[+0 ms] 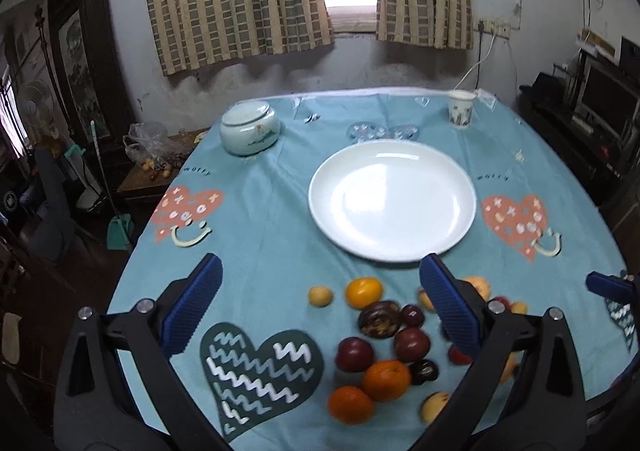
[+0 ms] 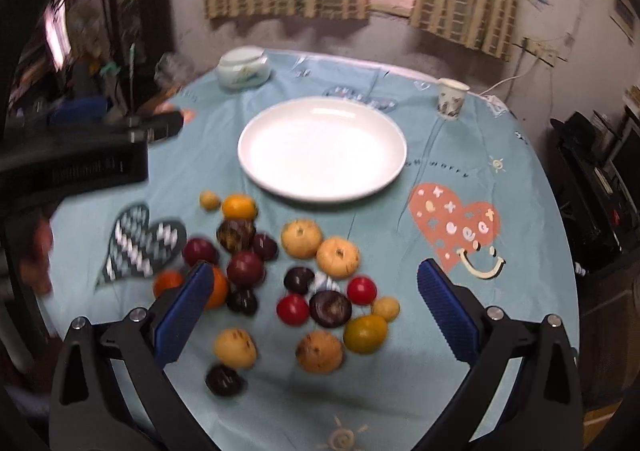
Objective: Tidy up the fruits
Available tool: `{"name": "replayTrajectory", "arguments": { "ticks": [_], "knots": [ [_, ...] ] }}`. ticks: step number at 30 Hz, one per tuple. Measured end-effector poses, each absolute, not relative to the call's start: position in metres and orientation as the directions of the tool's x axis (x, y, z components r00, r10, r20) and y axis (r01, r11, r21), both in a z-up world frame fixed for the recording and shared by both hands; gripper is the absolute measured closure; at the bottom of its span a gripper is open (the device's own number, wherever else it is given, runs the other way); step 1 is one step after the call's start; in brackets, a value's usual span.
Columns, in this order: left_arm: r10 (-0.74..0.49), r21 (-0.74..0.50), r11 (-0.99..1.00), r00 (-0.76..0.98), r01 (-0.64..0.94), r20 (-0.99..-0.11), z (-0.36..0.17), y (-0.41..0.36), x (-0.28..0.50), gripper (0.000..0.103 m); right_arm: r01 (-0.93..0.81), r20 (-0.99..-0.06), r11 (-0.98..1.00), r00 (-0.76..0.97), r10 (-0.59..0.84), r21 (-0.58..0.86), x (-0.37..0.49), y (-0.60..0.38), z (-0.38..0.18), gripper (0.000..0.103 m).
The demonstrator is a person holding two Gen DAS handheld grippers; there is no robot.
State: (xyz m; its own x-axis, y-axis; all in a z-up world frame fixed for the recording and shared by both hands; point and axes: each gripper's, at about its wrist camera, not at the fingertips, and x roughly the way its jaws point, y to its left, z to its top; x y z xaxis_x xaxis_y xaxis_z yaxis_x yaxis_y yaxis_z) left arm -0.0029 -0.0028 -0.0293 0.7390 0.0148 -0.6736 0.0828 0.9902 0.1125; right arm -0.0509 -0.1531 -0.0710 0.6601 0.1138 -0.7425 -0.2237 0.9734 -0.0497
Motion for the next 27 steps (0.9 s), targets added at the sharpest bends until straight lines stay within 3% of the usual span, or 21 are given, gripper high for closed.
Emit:
{"name": "replayTrajectory", "arguments": {
  "ticks": [5,12,17,24,27],
  "knots": [
    [0.034,0.122,0.989,0.691,0.079,-0.722,-0.054,0.012,-0.01,0.003,-0.243,-0.794,0.966,0.602,0.081,-0.086,-0.067,-0.167,-0.103,0.001],
    [-0.05,0.09,0.977,0.617,0.195,-0.785,-0.08,0.014,-0.027,0.003,-0.25,-0.868,0.968,0.486,0.099,-0.03,-0.077,-0.178,-0.137,0.002],
    [-0.094,0.062,0.969,0.587,0.24,-0.804,-0.087,0.017,-0.037,0.003,-0.224,-0.909,0.974,0.397,0.128,0.039,-0.068,-0.184,-0.159,0.042],
    [-0.125,0.008,0.97,0.524,0.244,-0.842,-0.1,0.029,-0.041,0.003,-0.174,-0.914,0.969,0.338,0.225,0.174,-0.059,-0.189,-0.175,0.043],
    [-0.141,-0.011,0.967,0.498,0.256,-0.855,-0.106,0.032,-0.045,0.003,-0.17,-0.914,0.964,0.319,0.25,0.205,-0.054,-0.186,-0.182,0.056]
  ]
}}
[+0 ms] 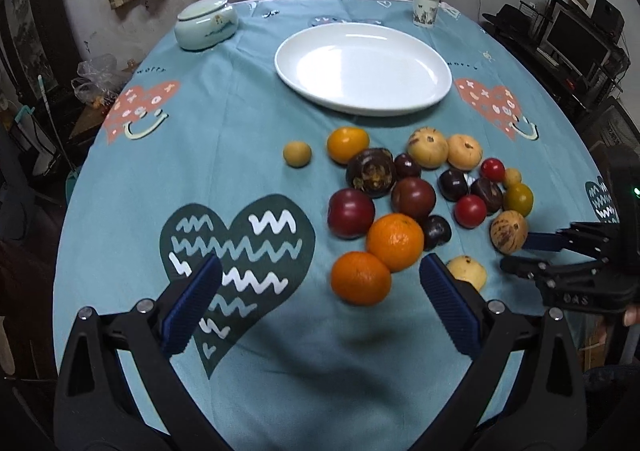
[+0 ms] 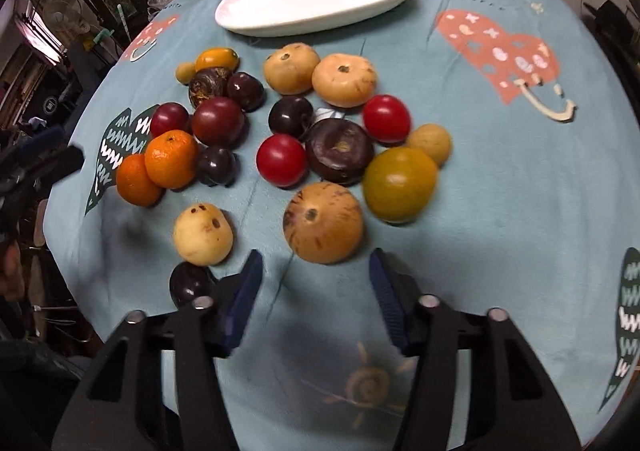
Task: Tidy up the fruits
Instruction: 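Grasp the tangerine with the left tool while the right tool grasps the striped fruit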
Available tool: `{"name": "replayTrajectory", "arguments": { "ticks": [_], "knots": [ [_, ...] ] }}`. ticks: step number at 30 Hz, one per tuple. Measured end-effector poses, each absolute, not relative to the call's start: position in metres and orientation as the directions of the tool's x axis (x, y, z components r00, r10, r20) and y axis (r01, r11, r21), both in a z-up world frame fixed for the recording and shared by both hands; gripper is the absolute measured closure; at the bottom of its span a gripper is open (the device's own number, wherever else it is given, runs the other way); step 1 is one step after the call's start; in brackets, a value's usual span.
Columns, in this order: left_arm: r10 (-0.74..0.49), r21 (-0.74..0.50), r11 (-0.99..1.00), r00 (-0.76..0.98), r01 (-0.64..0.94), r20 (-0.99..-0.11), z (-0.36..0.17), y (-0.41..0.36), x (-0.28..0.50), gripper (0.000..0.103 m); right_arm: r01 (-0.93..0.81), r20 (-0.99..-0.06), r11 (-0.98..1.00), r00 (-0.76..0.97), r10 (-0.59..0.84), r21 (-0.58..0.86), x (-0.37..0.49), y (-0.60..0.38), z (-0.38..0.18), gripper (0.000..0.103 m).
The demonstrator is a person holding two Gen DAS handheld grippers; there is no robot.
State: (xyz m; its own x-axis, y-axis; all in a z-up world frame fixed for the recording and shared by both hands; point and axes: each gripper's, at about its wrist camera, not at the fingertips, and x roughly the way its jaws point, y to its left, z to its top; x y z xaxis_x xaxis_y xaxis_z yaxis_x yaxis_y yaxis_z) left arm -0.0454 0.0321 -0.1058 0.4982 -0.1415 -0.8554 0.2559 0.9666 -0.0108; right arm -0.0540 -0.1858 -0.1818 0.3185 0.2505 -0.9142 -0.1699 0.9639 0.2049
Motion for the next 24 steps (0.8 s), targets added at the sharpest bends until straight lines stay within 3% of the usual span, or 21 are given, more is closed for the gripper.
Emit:
{"name": "replayTrajectory", "arguments": {
  "ticks": [5,13,16,18,19,20,24],
  "knots": [
    [-0.157,-0.03,0.961,0.452,0.274,-0.878,-0.118,0.034,-0.048,0.003,-0.173,-0.909,0.967,0.343,0.238,0.188,-0.047,-0.184,-0.184,0.069],
    [-0.186,-0.065,0.951,0.391,0.303,-0.901,-0.141,0.023,-0.035,0.004,-0.178,-0.903,0.962,0.346,0.256,0.204,-0.05,-0.19,-0.177,0.069],
    [-0.182,-0.064,0.946,0.355,0.319,-0.917,-0.156,0.017,-0.028,0.022,-0.163,-0.899,0.962,0.35,0.263,0.218,-0.053,-0.193,-0.176,0.07],
    [-0.205,-0.101,0.941,0.307,0.324,-0.929,-0.166,0.015,-0.022,0.048,-0.169,-0.898,0.962,0.353,0.263,0.215,-0.054,-0.192,-0.174,0.07],
    [-0.256,-0.156,0.929,0.278,0.336,-0.926,-0.168,0.014,-0.02,0.055,-0.172,-0.898,0.962,0.354,0.263,0.214,-0.055,-0.191,-0.173,0.07],
    [-0.26,-0.158,0.926,0.278,0.343,-0.925,-0.168,0.012,-0.02,0.059,-0.179,-0.897,0.961,0.354,0.264,0.212,-0.055,-0.19,-0.172,0.07],
    [-0.221,-0.111,0.926,0.28,0.361,-0.934,-0.161,0.005,-0.024,0.06,-0.183,-0.893,0.961,0.364,0.264,0.209,-0.057,-0.191,-0.165,0.07]
  ]
}}
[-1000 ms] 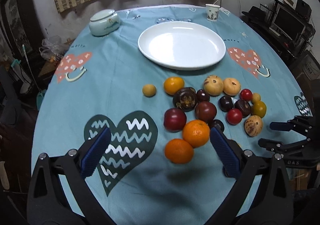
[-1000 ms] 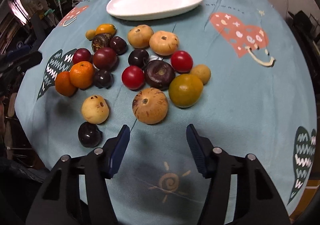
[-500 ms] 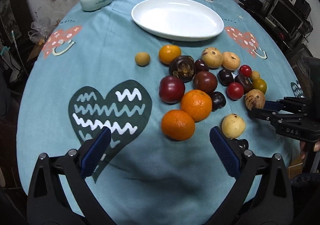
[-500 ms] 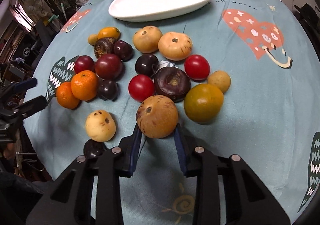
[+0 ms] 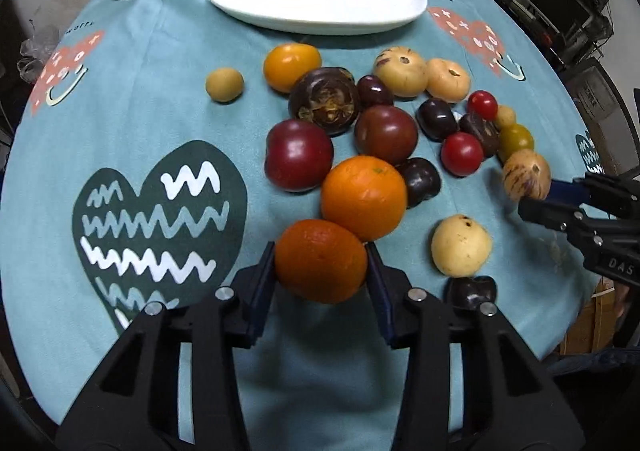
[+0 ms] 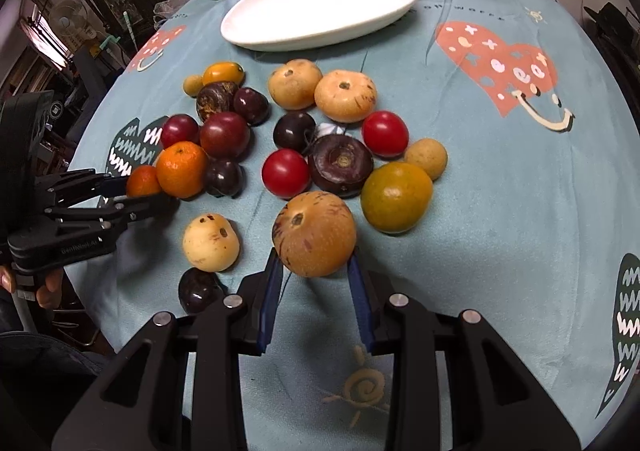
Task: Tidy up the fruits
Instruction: 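Grasp the tangerine with the left tool while the right tool grasps the striped fruit, then place the tangerine and striped fruit onto the white plate with both tools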
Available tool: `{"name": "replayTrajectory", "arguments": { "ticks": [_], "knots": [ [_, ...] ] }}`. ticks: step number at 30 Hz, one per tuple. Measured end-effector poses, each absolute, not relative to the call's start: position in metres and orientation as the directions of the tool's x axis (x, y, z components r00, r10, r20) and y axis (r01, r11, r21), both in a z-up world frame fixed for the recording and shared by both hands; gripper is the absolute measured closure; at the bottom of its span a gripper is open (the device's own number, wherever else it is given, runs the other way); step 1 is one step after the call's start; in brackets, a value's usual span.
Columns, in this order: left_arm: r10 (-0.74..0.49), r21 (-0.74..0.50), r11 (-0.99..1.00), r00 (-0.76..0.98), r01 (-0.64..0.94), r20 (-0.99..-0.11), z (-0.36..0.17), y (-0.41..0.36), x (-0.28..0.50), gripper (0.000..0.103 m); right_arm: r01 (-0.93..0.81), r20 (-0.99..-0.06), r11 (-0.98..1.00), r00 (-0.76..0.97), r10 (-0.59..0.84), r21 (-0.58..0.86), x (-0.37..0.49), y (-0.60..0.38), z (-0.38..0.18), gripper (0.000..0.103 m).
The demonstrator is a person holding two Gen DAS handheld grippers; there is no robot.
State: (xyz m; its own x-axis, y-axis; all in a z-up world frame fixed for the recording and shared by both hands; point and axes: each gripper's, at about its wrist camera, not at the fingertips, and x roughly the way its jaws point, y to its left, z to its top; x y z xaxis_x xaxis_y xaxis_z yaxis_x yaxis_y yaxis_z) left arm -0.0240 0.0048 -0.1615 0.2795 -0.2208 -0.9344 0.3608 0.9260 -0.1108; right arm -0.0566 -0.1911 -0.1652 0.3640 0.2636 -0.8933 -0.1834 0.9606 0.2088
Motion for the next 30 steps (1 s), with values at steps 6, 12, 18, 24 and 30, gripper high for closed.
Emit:
{"name": "replayTrajectory", "arguments": {
  "ticks": [6,12,18,24,30],
  "knots": [
    [-0.198,-0.028,0.921,0.403,0.389,-0.894,-0.104,-0.013,-0.022,0.06,-0.203,-0.884,0.957,0.38,0.272,0.207,-0.055,-0.191,-0.154,0.07],
    [-0.194,0.011,0.916,0.466,0.401,-0.863,-0.072,-0.03,-0.004,0.059,-0.218,-0.875,0.952,0.39,0.287,0.215,-0.05,-0.189,-0.146,0.069],
    [-0.194,0.003,0.925,0.48,0.379,-0.855,-0.061,-0.041,0.032,0.059,-0.249,-0.857,0.95,0.43,0.283,0.189,-0.029,-0.188,-0.125,0.069],
    [-0.196,-0.046,0.95,0.476,0.308,-0.857,-0.064,-0.045,0.103,0.059,-0.274,-0.806,0.951,0.525,0.274,0.144,0.043,-0.186,-0.087,0.069],
    [-0.124,-0.048,0.98,0.411,0.191,-0.903,-0.105,-0.05,0.176,0.059,-0.243,-0.836,0.965,0.505,0.214,0.1,0.131,-0.18,-0.107,0.07]
  ]
}}
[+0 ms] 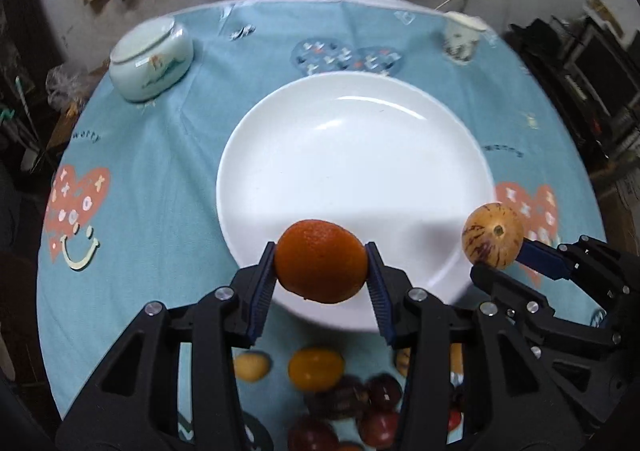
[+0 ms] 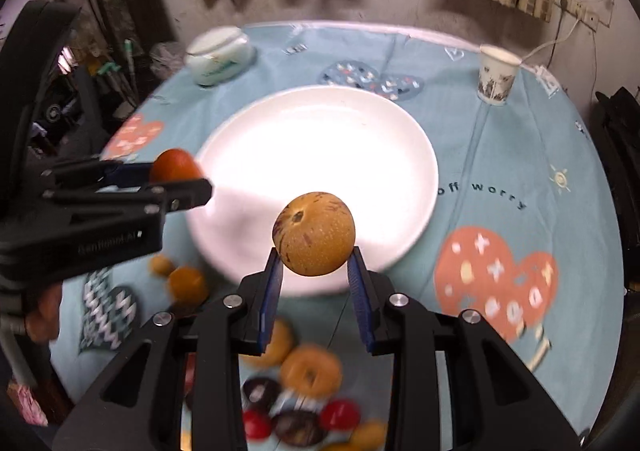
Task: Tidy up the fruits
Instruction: 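Place the tangerine and striped fruit onto the white plate with both tools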
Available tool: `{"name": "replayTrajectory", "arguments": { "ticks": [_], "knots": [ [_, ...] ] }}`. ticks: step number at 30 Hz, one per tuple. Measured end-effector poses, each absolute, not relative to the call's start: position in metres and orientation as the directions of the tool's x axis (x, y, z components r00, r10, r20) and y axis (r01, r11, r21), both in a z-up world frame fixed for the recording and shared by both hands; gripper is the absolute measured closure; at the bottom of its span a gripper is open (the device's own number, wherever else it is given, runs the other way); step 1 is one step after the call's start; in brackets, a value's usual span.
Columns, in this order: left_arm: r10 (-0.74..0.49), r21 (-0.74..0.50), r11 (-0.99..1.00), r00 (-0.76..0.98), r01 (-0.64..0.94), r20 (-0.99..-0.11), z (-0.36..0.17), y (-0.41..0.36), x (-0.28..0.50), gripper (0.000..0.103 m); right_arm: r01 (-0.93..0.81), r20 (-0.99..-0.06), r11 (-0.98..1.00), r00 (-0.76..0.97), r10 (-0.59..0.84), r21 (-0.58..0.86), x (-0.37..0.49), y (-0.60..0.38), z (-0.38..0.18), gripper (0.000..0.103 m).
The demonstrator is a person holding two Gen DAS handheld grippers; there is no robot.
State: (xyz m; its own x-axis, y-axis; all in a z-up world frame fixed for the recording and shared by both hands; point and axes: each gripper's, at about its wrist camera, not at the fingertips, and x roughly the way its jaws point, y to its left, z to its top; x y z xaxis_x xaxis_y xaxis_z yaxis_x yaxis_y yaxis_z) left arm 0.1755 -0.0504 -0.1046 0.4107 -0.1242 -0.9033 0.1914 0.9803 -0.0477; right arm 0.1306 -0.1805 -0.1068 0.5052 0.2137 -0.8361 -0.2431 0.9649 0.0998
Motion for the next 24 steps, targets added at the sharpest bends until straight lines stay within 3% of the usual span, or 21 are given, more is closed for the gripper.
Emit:
{"name": "replayTrajectory", "arguments": {
  "ticks": [5,8,13,16,19,20,21,22,24],
  "knots": [
    [-0.098,-0.041,0.987,0.376,0.156,-0.922,-0.127,-0.044,0.2,0.058,-0.267,-0.861,0.959,0.462,0.213,0.094,0.169,-0.177,-0.128,0.069],
    [-0.098,-0.043,0.989,0.396,0.143,-0.913,-0.125,-0.041,0.204,0.042,-0.298,-0.85,0.953,0.489,0.194,0.046,0.18,-0.171,-0.126,0.069],
    [-0.118,-0.061,0.988,0.451,0.139,-0.885,-0.103,-0.032,0.198,0.037,-0.275,-0.827,0.961,0.531,0.183,0.036,0.176,-0.18,-0.111,0.069],
    [-0.146,-0.099,0.988,0.483,0.122,-0.863,-0.085,-0.021,0.188,0.037,-0.266,-0.773,0.964,0.606,0.188,0.025,0.154,-0.188,-0.086,0.069],
    [-0.162,-0.107,0.985,0.534,0.133,-0.83,-0.063,-0.016,0.171,0.032,-0.249,-0.655,0.968,0.736,0.17,-0.029,0.119,-0.195,-0.046,0.069],
    [-0.166,-0.106,0.985,0.549,0.139,-0.82,-0.057,-0.016,0.164,0.031,-0.239,-0.583,0.97,0.796,0.163,-0.054,0.1,-0.197,-0.026,0.066],
    [-0.173,-0.108,0.983,0.561,0.147,-0.809,-0.05,-0.016,0.158,0.031,-0.233,-0.538,0.97,0.827,0.161,-0.068,0.088,-0.198,-0.014,0.056],
    [-0.183,-0.112,0.981,0.573,0.158,-0.799,-0.042,-0.017,0.15,0.03,-0.224,-0.479,0.971,0.864,0.156,-0.087,0.072,-0.2,0.001,0.032],
    [-0.188,-0.102,0.979,0.598,0.174,-0.779,-0.03,-0.019,0.136,0.028,-0.211,-0.336,0.971,0.928,0.162,-0.115,0.037,-0.205,0.029,0.022]
  ]
}}
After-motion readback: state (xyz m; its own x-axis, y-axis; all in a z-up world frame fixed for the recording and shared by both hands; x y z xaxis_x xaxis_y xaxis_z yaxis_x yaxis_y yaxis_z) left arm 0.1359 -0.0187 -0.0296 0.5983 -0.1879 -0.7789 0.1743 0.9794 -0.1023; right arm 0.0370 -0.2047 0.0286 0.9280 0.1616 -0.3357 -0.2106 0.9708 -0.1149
